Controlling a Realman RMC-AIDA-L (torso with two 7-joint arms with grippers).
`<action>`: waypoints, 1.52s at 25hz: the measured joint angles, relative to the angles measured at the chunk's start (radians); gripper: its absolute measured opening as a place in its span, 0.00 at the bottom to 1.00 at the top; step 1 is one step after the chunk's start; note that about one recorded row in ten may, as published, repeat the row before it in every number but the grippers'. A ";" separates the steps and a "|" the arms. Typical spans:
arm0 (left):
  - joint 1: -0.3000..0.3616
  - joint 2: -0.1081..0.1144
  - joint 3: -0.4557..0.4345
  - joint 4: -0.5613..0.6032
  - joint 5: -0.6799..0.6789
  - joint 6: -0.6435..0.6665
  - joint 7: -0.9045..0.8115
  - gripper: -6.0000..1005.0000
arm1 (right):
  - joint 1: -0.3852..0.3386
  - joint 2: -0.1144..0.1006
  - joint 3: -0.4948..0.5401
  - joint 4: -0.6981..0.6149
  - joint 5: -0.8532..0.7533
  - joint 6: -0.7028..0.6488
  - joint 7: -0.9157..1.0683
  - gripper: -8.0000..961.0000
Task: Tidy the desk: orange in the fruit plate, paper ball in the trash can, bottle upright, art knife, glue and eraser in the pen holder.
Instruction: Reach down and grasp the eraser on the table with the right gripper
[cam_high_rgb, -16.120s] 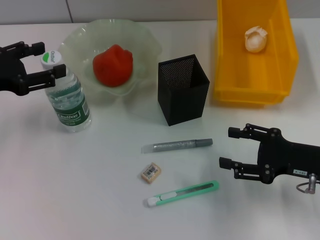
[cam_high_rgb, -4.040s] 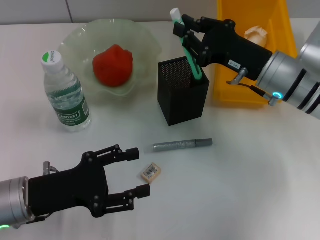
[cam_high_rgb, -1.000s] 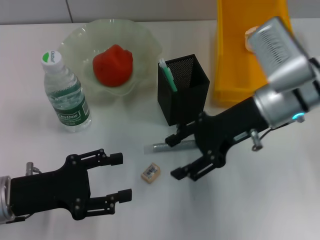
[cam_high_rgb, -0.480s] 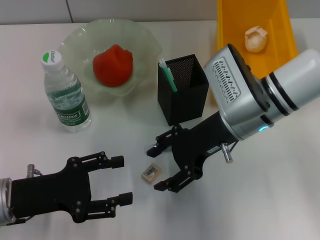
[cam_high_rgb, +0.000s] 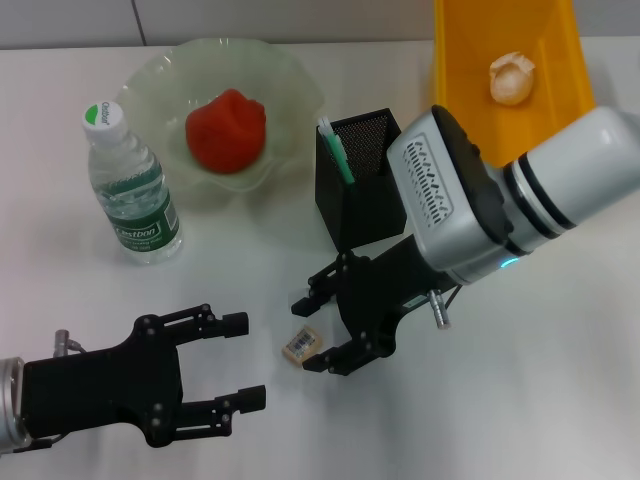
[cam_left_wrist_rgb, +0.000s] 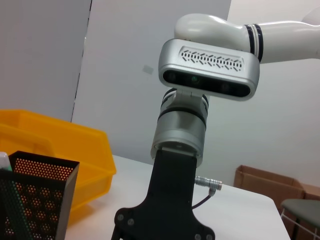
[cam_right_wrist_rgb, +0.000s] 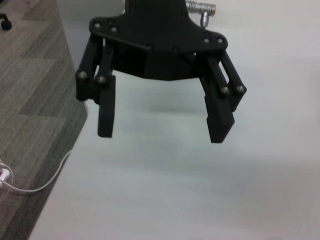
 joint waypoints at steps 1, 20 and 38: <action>0.000 0.000 0.000 0.000 0.000 0.000 0.000 0.78 | 0.000 0.000 0.000 0.000 0.000 0.000 0.000 0.74; 0.002 -0.004 0.000 0.000 0.000 0.007 0.001 0.78 | 0.002 0.000 -0.112 -0.002 0.028 0.081 0.004 0.53; 0.000 -0.004 -0.005 0.000 -0.003 0.015 0.001 0.78 | 0.003 0.001 -0.131 -0.001 0.035 0.107 0.007 0.37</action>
